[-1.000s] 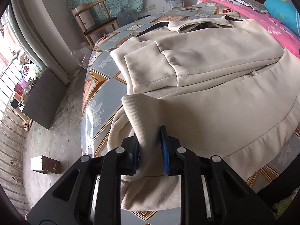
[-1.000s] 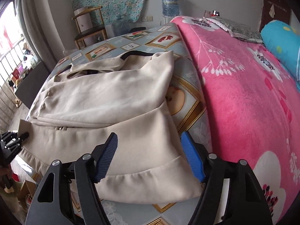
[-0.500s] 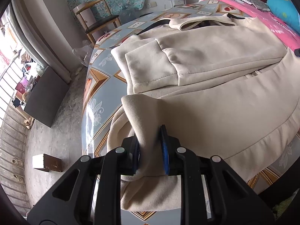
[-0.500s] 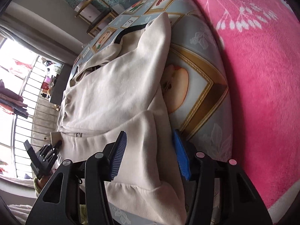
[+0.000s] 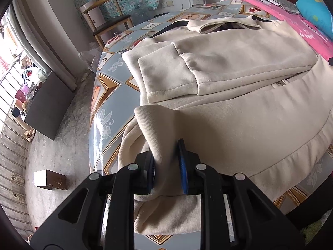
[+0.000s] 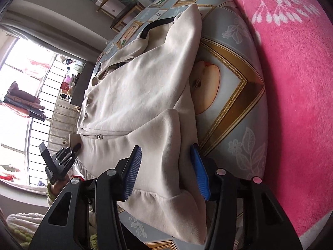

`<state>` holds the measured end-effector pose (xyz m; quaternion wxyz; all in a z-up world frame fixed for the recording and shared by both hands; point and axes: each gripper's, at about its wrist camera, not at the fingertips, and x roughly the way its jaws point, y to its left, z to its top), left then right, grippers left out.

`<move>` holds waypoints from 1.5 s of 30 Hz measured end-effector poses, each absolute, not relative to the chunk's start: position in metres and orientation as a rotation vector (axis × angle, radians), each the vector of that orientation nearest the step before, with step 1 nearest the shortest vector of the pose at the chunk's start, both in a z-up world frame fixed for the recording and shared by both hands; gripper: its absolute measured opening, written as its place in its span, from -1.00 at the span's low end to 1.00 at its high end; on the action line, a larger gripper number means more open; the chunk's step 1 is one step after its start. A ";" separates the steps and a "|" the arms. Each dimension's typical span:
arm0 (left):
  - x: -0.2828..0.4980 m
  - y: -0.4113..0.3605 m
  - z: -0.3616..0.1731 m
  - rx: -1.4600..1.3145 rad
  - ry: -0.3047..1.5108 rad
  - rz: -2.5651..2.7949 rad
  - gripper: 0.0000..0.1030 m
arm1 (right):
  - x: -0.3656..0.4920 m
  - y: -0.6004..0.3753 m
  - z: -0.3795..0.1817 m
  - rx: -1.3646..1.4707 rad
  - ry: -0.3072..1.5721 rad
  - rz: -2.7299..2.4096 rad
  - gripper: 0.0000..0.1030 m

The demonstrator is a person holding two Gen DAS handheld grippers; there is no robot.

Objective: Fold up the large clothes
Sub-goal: 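Grasp the hem with the right tool while the left tool holds it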

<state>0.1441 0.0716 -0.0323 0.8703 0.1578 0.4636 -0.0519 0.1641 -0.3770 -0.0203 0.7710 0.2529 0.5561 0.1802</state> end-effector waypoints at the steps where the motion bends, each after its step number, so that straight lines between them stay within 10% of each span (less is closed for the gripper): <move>1: 0.144 0.071 -0.033 0.334 0.969 -0.108 -0.62 | 0.163 -0.376 -0.018 0.541 1.204 0.392 -0.08; 45: 0.142 0.068 -0.033 0.361 0.964 -0.108 -0.62 | 0.153 -0.344 -0.014 0.331 1.281 0.399 -0.11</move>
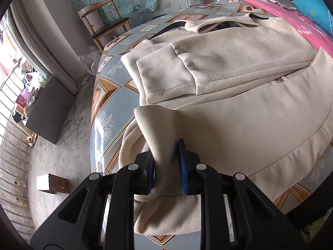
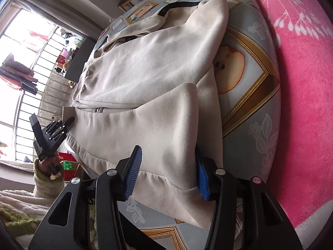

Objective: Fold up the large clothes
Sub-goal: 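Grasp the hem with the right tool while the left tool holds it, then lift the hem with both tools and fold it over the jacket body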

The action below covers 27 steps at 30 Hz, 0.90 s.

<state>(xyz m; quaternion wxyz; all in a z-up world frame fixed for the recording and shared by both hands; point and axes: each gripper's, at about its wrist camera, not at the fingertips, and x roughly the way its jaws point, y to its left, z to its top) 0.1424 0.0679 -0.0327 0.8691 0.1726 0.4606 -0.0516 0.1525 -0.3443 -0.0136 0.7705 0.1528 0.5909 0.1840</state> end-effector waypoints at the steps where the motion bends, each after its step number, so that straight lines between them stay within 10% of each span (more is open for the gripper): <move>1: 0.143 0.068 -0.032 0.360 0.964 -0.108 -0.62 | 0.154 -0.343 -0.015 0.317 1.277 0.383 -0.15; 8: 0.138 0.070 -0.029 0.355 0.924 -0.109 -0.62 | 0.141 -0.327 0.002 0.141 1.199 0.243 -0.81; 27: 0.071 0.098 0.068 0.190 0.655 -0.166 -0.84 | 0.042 -0.266 0.114 -0.093 0.758 -0.029 -0.87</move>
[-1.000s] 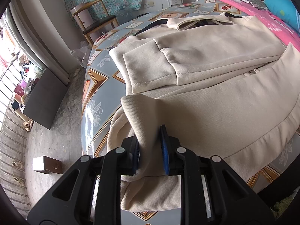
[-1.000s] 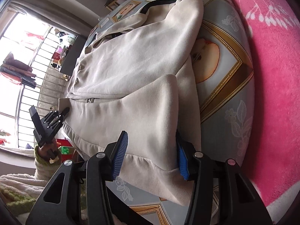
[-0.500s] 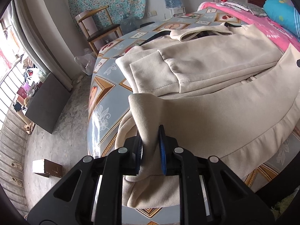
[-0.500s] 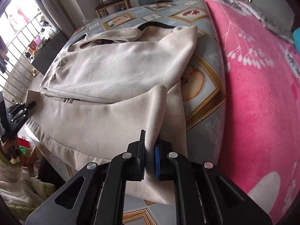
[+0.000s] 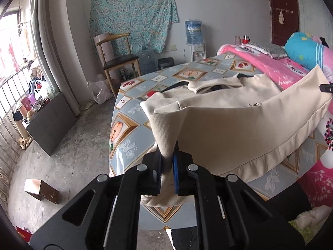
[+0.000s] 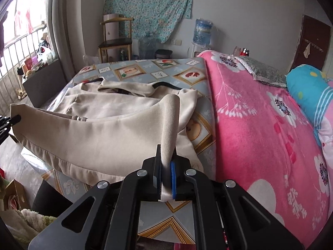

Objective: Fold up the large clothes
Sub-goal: 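Lift the hem with both tools and fold it over the jacket body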

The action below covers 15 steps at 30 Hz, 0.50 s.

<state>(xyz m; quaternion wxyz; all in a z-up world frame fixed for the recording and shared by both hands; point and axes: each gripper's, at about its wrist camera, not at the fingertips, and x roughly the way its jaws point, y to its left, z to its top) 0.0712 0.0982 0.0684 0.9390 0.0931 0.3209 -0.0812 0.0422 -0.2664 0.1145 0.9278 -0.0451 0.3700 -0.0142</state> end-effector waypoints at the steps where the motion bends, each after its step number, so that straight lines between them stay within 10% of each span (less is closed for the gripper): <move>1: 0.077 0.100 0.075 0.178 0.641 -0.176 -0.84 | 0.049 -0.268 0.118 -0.092 0.747 -0.032 -0.87; 15: 0.279 0.091 0.116 0.253 0.583 -0.186 -0.85 | 0.257 -0.298 0.136 -0.071 0.681 -0.045 -0.88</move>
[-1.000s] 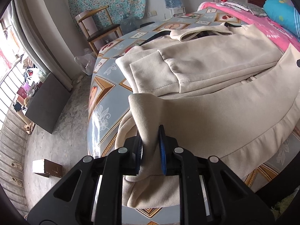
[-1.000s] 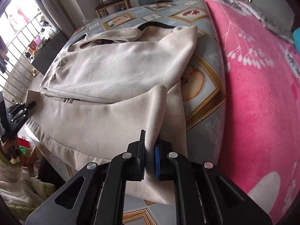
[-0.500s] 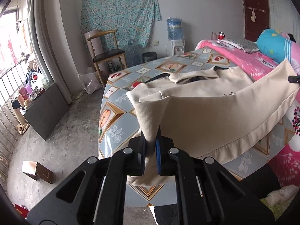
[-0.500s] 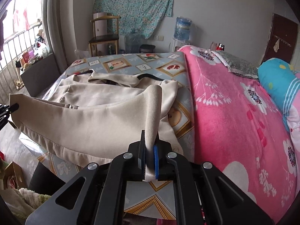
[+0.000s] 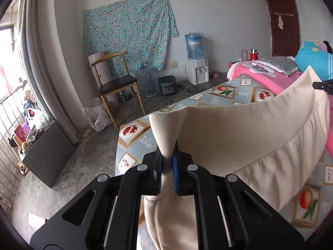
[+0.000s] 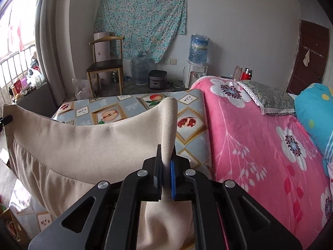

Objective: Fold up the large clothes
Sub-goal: 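Lift the hem with both tools and fold it over the jacket body, then lower the folded hem onto the jacket bundle with both tools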

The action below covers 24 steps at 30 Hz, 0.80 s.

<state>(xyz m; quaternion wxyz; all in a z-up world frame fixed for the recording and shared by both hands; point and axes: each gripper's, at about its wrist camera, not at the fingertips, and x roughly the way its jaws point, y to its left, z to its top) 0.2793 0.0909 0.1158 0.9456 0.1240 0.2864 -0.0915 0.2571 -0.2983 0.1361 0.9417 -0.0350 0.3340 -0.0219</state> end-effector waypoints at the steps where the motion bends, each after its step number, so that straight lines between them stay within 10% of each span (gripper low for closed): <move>1: 0.299 0.090 0.111 0.255 0.599 -0.183 -0.85 | 0.278 -0.301 0.130 -0.063 0.698 -0.042 -0.89; 10: 0.412 0.085 0.002 0.255 0.877 -0.162 -0.85 | 0.382 -0.312 0.012 -0.072 0.941 -0.072 -0.89; 20: 0.424 0.091 -0.005 0.192 0.912 -0.184 -0.82 | 0.392 -0.320 0.016 -0.031 0.953 -0.052 -0.88; 24: 0.425 0.103 -0.012 0.167 0.963 -0.173 -0.65 | 0.390 -0.328 0.008 -0.064 0.989 -0.103 -0.37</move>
